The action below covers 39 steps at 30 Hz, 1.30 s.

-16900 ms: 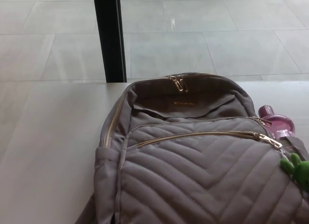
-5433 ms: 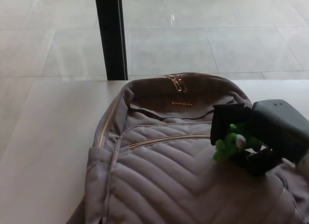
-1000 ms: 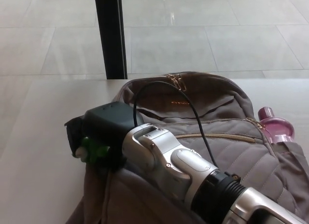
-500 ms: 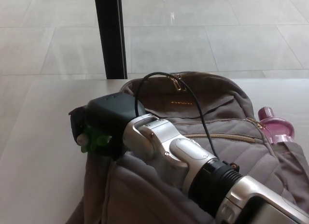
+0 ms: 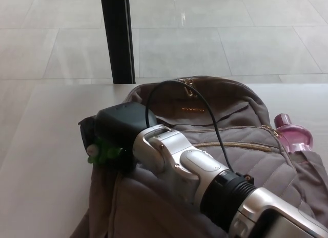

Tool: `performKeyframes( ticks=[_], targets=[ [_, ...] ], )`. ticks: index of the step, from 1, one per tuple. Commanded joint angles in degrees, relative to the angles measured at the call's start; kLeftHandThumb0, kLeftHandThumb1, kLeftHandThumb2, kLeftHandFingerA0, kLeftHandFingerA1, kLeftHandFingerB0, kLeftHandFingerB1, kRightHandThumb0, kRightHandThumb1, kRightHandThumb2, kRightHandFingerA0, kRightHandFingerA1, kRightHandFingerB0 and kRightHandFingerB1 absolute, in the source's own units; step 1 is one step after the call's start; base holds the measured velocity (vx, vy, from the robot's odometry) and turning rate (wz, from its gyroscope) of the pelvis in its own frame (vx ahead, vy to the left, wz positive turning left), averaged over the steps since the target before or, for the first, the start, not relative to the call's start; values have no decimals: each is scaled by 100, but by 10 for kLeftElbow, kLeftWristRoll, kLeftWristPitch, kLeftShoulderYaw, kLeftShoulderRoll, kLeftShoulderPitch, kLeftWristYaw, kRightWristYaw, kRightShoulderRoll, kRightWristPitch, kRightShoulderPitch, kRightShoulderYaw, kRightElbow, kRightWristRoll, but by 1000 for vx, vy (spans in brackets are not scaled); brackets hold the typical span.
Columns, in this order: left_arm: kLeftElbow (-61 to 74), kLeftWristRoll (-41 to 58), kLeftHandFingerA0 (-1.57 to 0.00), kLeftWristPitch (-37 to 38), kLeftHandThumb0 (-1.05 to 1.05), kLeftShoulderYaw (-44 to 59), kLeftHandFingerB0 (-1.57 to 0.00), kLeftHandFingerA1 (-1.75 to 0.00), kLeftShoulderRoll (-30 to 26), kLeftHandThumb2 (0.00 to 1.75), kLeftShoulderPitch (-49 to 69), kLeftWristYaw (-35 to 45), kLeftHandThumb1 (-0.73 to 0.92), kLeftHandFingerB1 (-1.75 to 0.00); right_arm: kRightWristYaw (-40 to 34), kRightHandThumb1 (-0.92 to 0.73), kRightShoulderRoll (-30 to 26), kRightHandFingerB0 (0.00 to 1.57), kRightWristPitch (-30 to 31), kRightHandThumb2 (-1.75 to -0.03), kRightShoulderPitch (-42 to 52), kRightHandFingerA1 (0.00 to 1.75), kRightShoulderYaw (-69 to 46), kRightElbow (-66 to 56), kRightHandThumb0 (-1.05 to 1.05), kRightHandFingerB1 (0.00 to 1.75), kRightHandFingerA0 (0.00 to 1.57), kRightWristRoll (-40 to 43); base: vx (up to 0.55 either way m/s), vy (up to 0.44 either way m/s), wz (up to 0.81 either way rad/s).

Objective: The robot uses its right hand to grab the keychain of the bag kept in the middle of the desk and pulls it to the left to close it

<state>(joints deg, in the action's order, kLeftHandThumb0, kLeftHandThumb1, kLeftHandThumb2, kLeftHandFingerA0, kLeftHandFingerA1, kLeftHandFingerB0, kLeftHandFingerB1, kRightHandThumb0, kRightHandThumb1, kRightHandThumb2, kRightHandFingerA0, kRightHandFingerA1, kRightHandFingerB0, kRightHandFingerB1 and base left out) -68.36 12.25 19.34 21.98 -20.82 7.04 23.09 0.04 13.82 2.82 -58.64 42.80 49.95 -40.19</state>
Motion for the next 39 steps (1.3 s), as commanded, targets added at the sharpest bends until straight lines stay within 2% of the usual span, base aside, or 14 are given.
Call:
performKeyframes(
  ticks=[1, 5, 7, 9, 10, 15, 16, 18, 24, 26, 30, 32, 33, 39],
  targets=[
    [0, -6, -65, 1, -99, -7, -59, -63, 0, 87, -1, -4, 92, -52, -24, -60, 230, 72, 30, -97, 9, 175, 12, 57, -44, 149, 93, 31, 0, 0, 0],
    [-1, -4, -62, 2, -95, -5, -57, -62, -2, 83, 3, 1, 92, -52, 68, -63, 216, 19, 59, -74, -28, 136, 5, 43, -58, 76, 84, 44, 0, 0, 0],
    [-2, -4, -62, 2, -95, -5, -57, -62, -4, 82, 7, 3, 92, -51, 134, -60, 214, 0, 97, -103, -58, 37, 8, 38, -99, 24, 4, 41, 0, 0, 0],
    [-3, -3, -63, 1, -94, -4, -57, -62, -4, 82, 6, 3, 92, -51, 152, -60, 204, 0, 92, -108, -67, 22, 12, 31, -105, 23, 0, 39, 0, 0, 0],
    [-1, -4, -62, -1, -93, -5, -56, -62, -3, 84, 7, 1, 92, -51, 173, -72, 186, 0, 90, -67, -73, 0, 7, 12, -105, 0, 0, 45, 0, 0, 0],
    [-3, -4, -61, 0, -95, -4, -55, -61, -6, 85, 10, 4, 92, -51, 222, -67, 154, 0, 120, -67, -77, 0, -38, -41, -105, 0, 0, 90, 0, 0, 0],
    [-1, -4, -60, 1, -85, -4, -54, -66, -7, 122, 12, 3, 79, -59, 230, -68, 137, 0, 110, -69, -80, 0, -41, -52, -105, 0, 0, 93, 0, 0, 0],
    [1, -3, -61, 0, -92, -3, -53, -61, -7, 86, 16, 3, 92, -51, 240, -69, 125, 0, 107, -68, -79, 0, -42, -64, -105, 0, 0, 94, 0, 0, 0],
    [7, -4, -62, 1, -84, -4, -53, -67, -5, 122, 24, -2, 80, -60, 279, -60, 39, 0, 117, -105, -73, 0, -42, -154, -105, 0, 0, 76, 0, 0, 0],
    [7, -3, -64, 1, -93, -3, -54, -62, -5, 89, 27, -3, 92, -52, 294, -78, 22, 0, 120, -72, -71, 0, -46, -178, -105, 0, 0, 78, 0, 0, 0],
    [2, -2, -63, -3, -90, -1, -54, -61, -7, 89, 28, -4, 92, -51, 365, -62, -41, 0, 157, -106, -84, 0, -78, -253, -105, 0, 0, 95, 0, 0, 0],
    [-4, 1, -63, 0, -95, 1, -54, -59, -8, 88, 30, 3, 92, -50, 410, -78, -95, 0, 169, -69, -89, 0, -110, -301, -105, 0, 0, 116, 0, 0, 0],
    [-7, 0, -63, 2, -93, 1, -54, -60, -8, 84, 31, 5, 92, -50, 428, -63, -120, 0, 184, -101, -85, 0, -139, -323, -105, 0, 0, 138, 0, 0, 0],
    [-9, 2, -66, 7, -94, 3, -60, -61, -6, 86, 37, 6, 92, -52, 489, -78, -266, 0, 201, -65, -78, 0, -258, -386, -103, 0, 0, 204, 0, 0, 0]
  ],
)
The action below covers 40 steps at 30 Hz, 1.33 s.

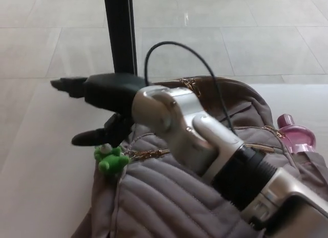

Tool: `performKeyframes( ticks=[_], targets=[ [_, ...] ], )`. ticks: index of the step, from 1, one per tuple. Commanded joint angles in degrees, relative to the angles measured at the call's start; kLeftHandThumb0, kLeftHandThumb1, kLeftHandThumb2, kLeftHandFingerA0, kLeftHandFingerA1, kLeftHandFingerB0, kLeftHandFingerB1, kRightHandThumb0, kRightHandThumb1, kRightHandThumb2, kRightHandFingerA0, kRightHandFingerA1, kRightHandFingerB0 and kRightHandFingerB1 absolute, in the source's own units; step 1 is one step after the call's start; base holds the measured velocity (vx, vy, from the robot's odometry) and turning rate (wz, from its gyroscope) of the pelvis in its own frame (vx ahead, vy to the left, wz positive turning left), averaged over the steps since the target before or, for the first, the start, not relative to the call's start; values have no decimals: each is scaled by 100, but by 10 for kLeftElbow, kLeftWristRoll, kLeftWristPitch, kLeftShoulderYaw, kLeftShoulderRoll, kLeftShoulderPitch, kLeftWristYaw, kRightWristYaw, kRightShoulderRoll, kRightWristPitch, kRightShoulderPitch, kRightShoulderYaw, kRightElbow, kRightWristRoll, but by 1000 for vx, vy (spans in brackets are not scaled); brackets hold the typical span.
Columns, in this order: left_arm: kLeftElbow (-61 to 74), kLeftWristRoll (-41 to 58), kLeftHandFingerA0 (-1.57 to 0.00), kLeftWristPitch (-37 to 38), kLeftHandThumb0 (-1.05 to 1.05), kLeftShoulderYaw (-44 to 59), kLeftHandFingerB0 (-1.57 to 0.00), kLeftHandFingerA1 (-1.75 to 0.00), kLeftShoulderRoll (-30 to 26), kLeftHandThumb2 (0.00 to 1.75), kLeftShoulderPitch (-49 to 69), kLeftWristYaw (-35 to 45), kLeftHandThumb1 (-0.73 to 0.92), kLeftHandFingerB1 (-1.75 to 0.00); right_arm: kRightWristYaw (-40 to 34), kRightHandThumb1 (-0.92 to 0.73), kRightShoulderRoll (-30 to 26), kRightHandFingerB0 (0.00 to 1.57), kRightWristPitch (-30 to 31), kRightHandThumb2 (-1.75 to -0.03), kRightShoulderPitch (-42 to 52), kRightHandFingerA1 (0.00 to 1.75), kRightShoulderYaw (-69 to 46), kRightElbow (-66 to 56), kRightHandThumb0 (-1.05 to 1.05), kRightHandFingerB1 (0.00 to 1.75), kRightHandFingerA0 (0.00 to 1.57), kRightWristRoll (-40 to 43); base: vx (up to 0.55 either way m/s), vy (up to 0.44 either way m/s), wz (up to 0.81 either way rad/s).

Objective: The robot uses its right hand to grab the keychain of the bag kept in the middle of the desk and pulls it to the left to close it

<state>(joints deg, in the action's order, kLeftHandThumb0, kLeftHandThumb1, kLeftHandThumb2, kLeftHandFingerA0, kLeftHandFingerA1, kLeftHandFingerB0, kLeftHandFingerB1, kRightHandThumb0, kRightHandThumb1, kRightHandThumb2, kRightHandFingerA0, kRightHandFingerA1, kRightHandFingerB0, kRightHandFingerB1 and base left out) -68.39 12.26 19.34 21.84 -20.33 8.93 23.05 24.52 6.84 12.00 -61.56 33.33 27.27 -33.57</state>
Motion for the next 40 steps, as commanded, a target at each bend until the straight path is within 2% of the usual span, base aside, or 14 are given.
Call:
performKeyframes(
  ticks=[1, 4, 6, 7, 16, 21, 23, 25, 27, 28, 34, 35, 37, 40],
  targets=[
    [-10, 1, -68, 7, -90, 4, -59, -59, -12, 85, 19, 6, 92, -48, 247, -79, -222, 0, 108, -65, -46, 0, -185, -164, -105, 0, 0, 145, 0, 0, 0],
    [-13, 3, -66, 3, -90, 6, -61, -61, -12, 81, 20, 5, 92, -52, 264, -64, -318, 0, 125, -102, -34, 64, -254, -175, -103, 0, 14, 161, 0, 0, 0],
    [-10, -3, -67, 9, -91, 2, -57, -61, -13, 86, 24, -2, 92, -50, 281, -82, -376, 0, 180, -66, -28, 42, -312, -200, -91, 3, 28, 176, 0, 0, 0],
    [-11, -1, -66, 6, -94, 4, -56, -62, -13, 100, 24, -4, 82, -54, 287, -72, -413, 0, 163, -110, -17, 52, -339, -198, -101, 1, 19, 186, 0, 0, 0],
    [-9, 9, -67, -5, -90, 11, -59, -59, -16, 84, 24, 8, 92, -49, 256, -69, -599, 5, 144, -106, 165, 48, -634, -165, -88, 32, 8, 218, 0, 0, 0],
    [-12, 11, -66, -11, -84, 13, -56, -67, -15, 121, 24, 7, 80, -60, 159, -79, -585, 21, 122, -64, 383, 57, -933, -126, -91, 43, 45, 194, 0, 0, 0],
    [-13, 11, -65, -10, -92, 13, -55, -61, -14, 84, 23, 6, 92, -51, 125, -77, -586, 16, 104, -64, 427, 61, -981, -96, -94, 46, 45, 198, 0, 0, 0],
    [-11, 16, -67, -15, -92, 17, -58, -62, -14, 86, 22, 7, 92, -53, 67, -60, -581, 13, 61, -104, 498, 74, -1049, -35, -103, 54, 43, 224, 0, 0, 0],
    [-13, 20, -66, -17, -94, 21, -56, -63, -13, 89, 19, 5, 91, -52, 12, -79, -551, 15, 41, -64, 557, 78, -1101, -18, -94, 50, 36, 244, 0, 0, 0],
    [-13, 20, -65, -18, -83, 21, -55, -68, -13, 122, 19, 4, 80, -60, -31, -79, -524, 17, 45, -64, 579, 85, -1126, -20, -90, 52, 35, 254, 0, 0, 0],
    [-17, 21, -66, -19, -96, 23, -54, -65, -16, 100, 21, 1, 82, -53, -154, -64, -396, 2, -56, -98, 654, 82, -1163, 79, -79, 49, 24, 391, 0, 0, 0],
    [-17, 23, -61, -22, -95, 25, -56, -61, -15, 86, 21, 4, 92, -51, -161, -76, -391, 0, -52, -64, 652, 147, -1167, 85, -76, 54, 61, 398, 0, 0, 0],
    [-18, 30, -61, -30, -93, 30, -53, -61, -15, 85, 20, 9, 92, -50, -191, -62, -374, 0, -66, -96, 651, 87, -1165, 124, -68, 44, 38, 422, 0, 0, 0],
    [-19, 35, -63, -44, -93, 36, -54, -60, -21, 87, 18, 6, 91, -50, -225, -60, -348, 4, -118, -91, 657, 83, -1143, 218, -66, 50, 28, 457, 0, 0, 0]
  ],
)
